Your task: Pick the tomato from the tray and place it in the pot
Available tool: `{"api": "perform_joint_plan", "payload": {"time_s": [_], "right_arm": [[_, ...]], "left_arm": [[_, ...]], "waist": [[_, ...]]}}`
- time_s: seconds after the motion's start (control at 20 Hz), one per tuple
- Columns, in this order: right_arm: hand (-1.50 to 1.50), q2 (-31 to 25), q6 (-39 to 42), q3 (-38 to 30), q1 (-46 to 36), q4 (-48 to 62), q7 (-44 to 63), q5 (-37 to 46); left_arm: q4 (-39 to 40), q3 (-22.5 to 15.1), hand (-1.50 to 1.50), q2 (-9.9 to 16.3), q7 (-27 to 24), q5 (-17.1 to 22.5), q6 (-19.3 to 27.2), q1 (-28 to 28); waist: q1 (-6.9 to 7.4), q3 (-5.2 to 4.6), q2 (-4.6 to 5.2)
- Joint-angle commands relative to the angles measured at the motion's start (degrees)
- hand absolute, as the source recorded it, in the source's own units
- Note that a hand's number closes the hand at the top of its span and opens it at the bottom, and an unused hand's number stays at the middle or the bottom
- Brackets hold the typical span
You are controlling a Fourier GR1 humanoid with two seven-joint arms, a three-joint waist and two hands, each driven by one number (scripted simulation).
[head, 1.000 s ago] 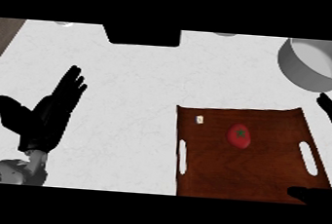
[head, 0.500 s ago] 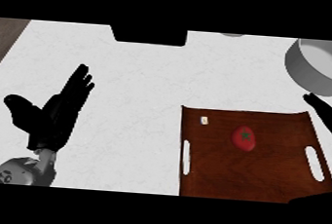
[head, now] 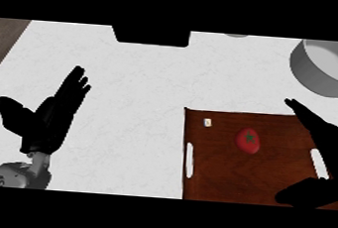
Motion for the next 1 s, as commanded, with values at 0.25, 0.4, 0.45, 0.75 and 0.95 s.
{"api": "perform_joint_plan", "payload": {"time_s": [0.25, 0.4, 0.45, 0.75, 0.95], "right_arm": [[-1.5, 7.04, 4.2, 0.8, 0.29, 3.78, 2.45, 8.46], [-1.5, 12.91, 0.22, 5.92, 1.08, 4.97, 2.59, 15.5], [-1.5, 12.55, 3.65, 1.32, -0.72, 4.78, 1.7, 12.85], [-1.5, 16.57, 5.44, 0.08, 2.33, 2.85, -0.27, 16.86], [-1.5, 22.5, 4.45, 4.4, -2.41, 8.54, 5.3, 21.93]], "left_arm": [[-0.32, -0.36, 0.0, -4.23, 0.5, -5.34, -0.05, 0.88], [-3.51, 2.32, 0.0, -2.12, 2.51, -3.24, -2.74, 3.2], [0.75, 4.45, 0.0, -2.79, 1.65, -2.94, -4.96, -0.83], [-0.22, 5.23, 0.0, -6.0, 3.48, -6.1, -4.43, -1.22], [0.97, 3.22, 0.0, -8.09, 0.53, -8.42, -4.16, 0.93]], "waist": [[-0.28, 0.03, -0.05], [-0.08, 0.03, -0.07], [-0.32, 0.03, -0.02], [-0.44, 0.03, -0.04], [-0.19, 0.02, -0.01]]}}
